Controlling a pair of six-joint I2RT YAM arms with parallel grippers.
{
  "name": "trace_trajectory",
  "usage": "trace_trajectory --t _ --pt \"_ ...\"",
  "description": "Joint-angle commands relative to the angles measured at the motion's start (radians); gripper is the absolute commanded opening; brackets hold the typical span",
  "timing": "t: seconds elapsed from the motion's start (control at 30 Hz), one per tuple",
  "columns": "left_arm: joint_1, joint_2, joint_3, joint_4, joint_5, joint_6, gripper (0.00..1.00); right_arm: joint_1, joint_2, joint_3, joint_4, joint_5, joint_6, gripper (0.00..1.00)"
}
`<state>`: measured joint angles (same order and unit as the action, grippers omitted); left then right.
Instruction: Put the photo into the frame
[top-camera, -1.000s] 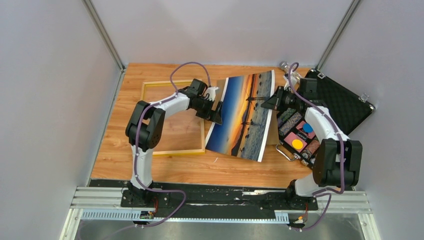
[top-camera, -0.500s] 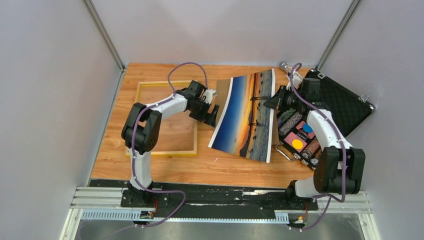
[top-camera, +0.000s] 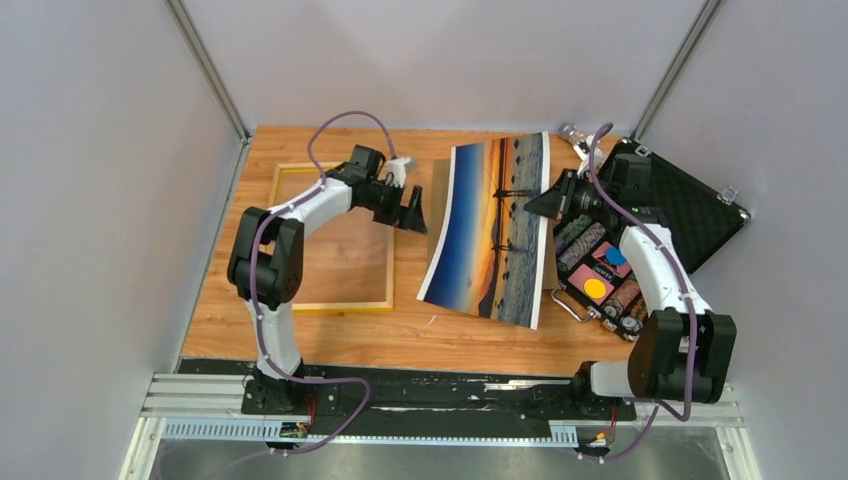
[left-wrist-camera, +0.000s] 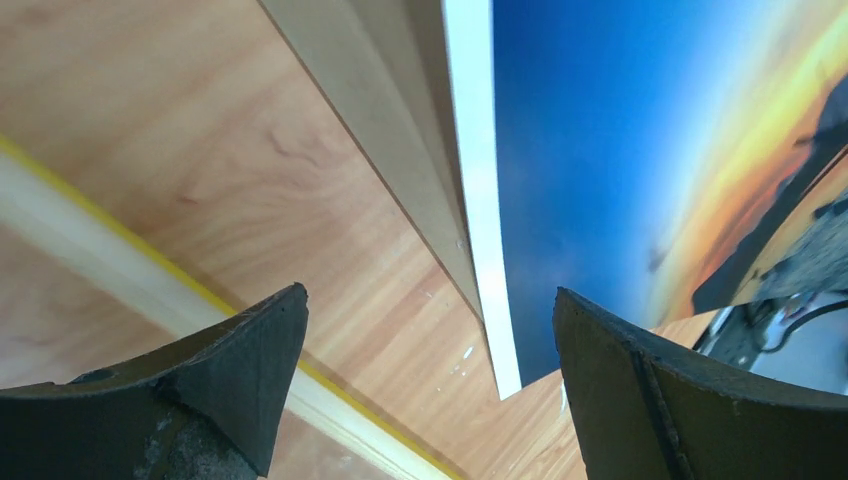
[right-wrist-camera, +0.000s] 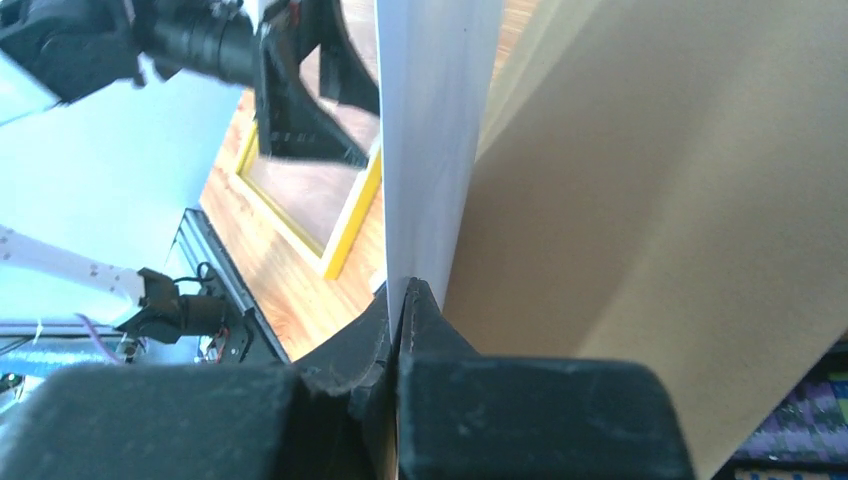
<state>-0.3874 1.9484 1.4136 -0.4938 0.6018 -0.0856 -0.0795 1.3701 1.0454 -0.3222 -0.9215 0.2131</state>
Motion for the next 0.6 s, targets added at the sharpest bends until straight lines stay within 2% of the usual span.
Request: trace_trajectory --t 0.0,0.13,0.27,0.43,0.57 --pt "0.096 -0.059 0.067 0.155 0.185 -0.106 1.00 0.000 -0.086 0.052 0.060 -0.125 0.016 0.00" --pt "0.107 -0.058 0.073 0.219 0.250 -0.103 1.00 0.009 -0.122 0.063 0.086 -0.165 0.069 0.00" --pt "0.107 -0.053 0.064 0.317 0.352 -0.161 1.00 0.035 -0.149 0.090 0.095 -0.177 0.114 0.00" --pt "0.107 -0.093 -0.023 0.524 0.456 -0.222 1.00 0.053 -0.167 0.137 0.105 -0.193 0.180 0.00" --pt "0.108 -0.152 -0.117 0.660 0.474 -0.219 1.00 0.058 -0.164 0.162 0.115 -0.214 0.234 0.00"
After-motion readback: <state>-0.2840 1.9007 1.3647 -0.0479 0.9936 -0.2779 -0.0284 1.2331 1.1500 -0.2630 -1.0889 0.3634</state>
